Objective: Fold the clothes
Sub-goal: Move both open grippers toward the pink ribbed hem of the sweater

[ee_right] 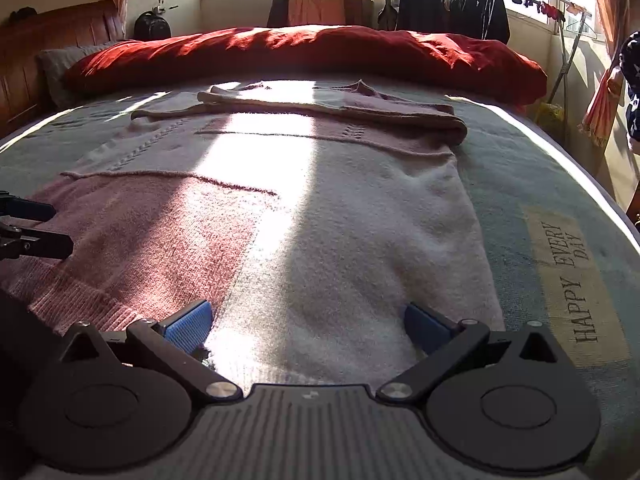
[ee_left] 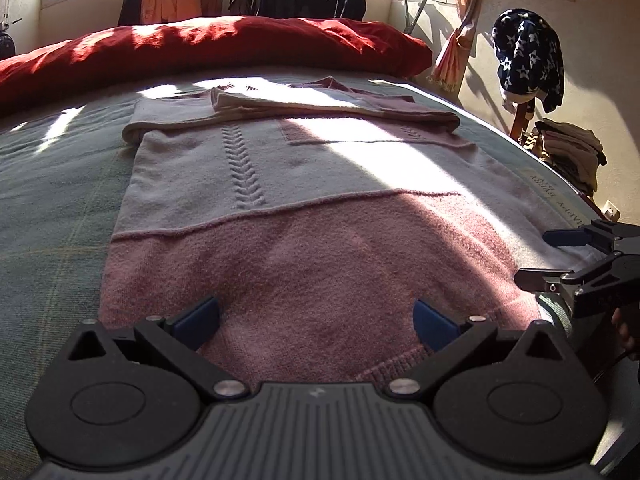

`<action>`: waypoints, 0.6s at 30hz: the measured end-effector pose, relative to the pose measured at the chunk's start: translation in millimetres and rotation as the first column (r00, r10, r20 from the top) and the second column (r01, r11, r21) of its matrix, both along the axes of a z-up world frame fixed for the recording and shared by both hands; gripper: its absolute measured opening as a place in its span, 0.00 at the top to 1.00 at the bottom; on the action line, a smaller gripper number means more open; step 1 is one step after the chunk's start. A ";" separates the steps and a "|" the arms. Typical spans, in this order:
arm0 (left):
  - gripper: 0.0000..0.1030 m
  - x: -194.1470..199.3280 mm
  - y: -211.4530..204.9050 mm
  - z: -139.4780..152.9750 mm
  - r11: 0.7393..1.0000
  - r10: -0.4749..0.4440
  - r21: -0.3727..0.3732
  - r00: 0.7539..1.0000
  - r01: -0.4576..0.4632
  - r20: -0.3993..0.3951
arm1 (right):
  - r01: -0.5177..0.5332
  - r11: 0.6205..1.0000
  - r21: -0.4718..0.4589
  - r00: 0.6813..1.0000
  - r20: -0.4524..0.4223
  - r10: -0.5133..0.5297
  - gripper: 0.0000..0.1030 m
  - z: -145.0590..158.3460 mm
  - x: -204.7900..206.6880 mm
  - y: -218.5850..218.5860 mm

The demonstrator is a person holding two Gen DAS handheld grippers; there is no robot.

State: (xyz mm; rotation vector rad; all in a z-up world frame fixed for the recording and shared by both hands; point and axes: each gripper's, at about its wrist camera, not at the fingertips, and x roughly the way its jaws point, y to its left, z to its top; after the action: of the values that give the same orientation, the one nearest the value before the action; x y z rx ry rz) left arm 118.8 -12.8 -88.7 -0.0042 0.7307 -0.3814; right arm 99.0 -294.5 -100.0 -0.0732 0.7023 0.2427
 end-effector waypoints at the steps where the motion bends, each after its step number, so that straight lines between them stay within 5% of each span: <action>1: 0.01 -1.4 3.2 0.7 1.000 0.005 -0.016 1.000 -0.005 -0.003 | 0.001 1.000 0.000 1.000 0.002 -0.001 0.00 -0.2 -0.1 0.1; 9: 0.01 6.6 16.2 24.5 0.996 0.004 -0.087 0.999 0.000 0.049 | 0.033 0.999 -0.011 0.999 -0.006 -0.033 0.00 3.1 -4.0 3.0; 14: 0.01 15.0 29.7 -2.0 0.990 0.046 -0.134 0.998 -0.051 -0.034 | 0.047 0.999 -0.023 0.997 -0.054 -0.048 0.00 9.2 -2.5 6.0; 18: 0.01 14.8 36.0 12.6 0.990 0.030 -0.135 0.998 -0.037 -0.053 | 0.012 1.000 0.016 0.998 -0.069 -0.011 0.00 19.8 -0.8 0.1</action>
State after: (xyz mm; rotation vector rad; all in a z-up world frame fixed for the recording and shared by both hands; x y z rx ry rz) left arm 133.7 23.2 -76.1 -0.1552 0.7530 -0.3996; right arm 98.2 -294.4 -80.2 -0.0456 0.7695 0.2408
